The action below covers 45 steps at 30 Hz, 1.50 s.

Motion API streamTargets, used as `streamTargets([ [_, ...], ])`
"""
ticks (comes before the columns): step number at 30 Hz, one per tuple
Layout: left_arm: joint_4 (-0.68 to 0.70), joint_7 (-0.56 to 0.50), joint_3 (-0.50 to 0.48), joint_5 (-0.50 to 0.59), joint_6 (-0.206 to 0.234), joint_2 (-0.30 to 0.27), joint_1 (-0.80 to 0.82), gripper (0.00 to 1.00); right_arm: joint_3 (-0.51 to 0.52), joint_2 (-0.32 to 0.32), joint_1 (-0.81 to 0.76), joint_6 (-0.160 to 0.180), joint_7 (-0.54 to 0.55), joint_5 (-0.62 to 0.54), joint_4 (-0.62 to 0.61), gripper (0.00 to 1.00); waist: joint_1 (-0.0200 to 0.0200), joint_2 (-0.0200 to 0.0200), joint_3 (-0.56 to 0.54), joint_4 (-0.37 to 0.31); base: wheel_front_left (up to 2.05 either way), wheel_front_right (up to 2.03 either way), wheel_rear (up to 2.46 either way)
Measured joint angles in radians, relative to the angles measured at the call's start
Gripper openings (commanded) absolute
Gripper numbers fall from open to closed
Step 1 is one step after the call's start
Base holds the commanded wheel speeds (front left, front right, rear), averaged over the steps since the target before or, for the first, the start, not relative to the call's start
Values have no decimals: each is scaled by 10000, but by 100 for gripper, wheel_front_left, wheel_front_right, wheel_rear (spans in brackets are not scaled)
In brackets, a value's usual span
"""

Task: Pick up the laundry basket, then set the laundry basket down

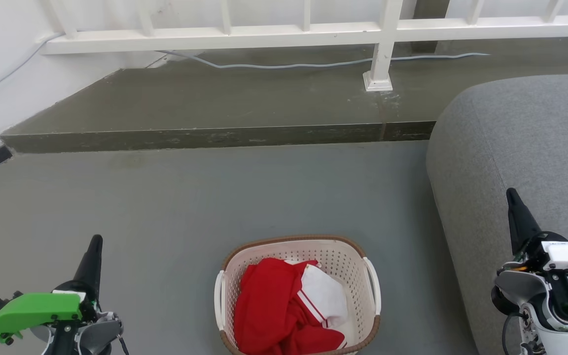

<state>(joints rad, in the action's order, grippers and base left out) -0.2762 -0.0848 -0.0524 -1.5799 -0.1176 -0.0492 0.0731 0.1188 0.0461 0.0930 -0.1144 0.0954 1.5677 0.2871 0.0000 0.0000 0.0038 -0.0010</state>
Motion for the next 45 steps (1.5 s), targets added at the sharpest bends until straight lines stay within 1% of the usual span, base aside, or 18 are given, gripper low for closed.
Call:
streamTargets([
  [2, -6, -48, -79, -257, -50, 4, 0, 0, 75, -33, -2, -2, 46, 268, -2, 0, 0, 0, -11, 8, 0, 0, 0],
  [4, -8, -119, -100, -293, -54, 4, 0, 0, 98, -48, -3, -2, 92, 345, -6, 0, 0, 0, -12, 9, 0, 0, 0],
  [45, -6, -123, -109, -293, -56, 13, 0, 0, 107, -59, -6, -31, 111, 345, -29, 0, 0, 0, -10, 10, 0, 0, 0],
])
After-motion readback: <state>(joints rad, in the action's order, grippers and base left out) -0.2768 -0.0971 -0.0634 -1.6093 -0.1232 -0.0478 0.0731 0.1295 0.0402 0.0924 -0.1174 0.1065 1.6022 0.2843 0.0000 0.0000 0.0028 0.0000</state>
